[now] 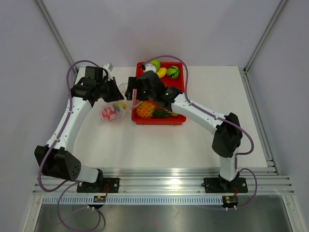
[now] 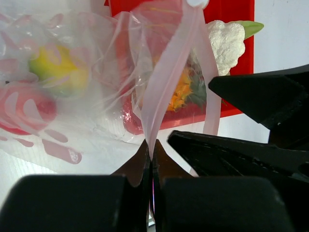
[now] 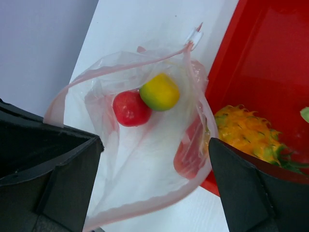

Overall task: Place the food in the zip-top bag and seal the zipper
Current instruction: Place the fake fruit in the zipper food storage bag, then adjust the zipper food storage bag at the center of the board.

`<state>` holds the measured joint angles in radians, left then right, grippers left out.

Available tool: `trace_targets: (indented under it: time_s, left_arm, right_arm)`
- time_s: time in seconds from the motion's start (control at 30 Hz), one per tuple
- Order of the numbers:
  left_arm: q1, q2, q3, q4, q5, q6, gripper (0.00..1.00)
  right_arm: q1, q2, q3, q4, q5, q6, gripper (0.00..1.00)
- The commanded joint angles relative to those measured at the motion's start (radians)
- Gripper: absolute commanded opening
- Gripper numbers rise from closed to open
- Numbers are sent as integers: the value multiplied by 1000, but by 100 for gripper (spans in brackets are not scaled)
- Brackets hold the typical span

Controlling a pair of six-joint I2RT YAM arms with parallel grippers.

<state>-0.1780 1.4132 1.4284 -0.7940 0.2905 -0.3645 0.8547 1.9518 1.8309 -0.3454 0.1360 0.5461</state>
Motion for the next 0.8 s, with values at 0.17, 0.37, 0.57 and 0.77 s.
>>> trace_targets:
  time_s: [0.17, 0.37, 0.57, 0.77]
  left_arm:
    - [-2, -53, 27, -1, 33, 4, 0]
    - [0, -62, 29, -5, 36, -1, 0]
    - [0, -71, 27, -13, 29, -1, 0]
    - [12, -66, 111, -82, -92, 13, 0]
  right_arm:
    - [0, -234, -199, 43, 142, -20, 90]
    - [-8, -194, -196, -9, 125, -6, 90]
    - [-16, -38, -36, -92, -41, -9, 65]
    - [-23, 2, 89, -128, -53, -24, 0]
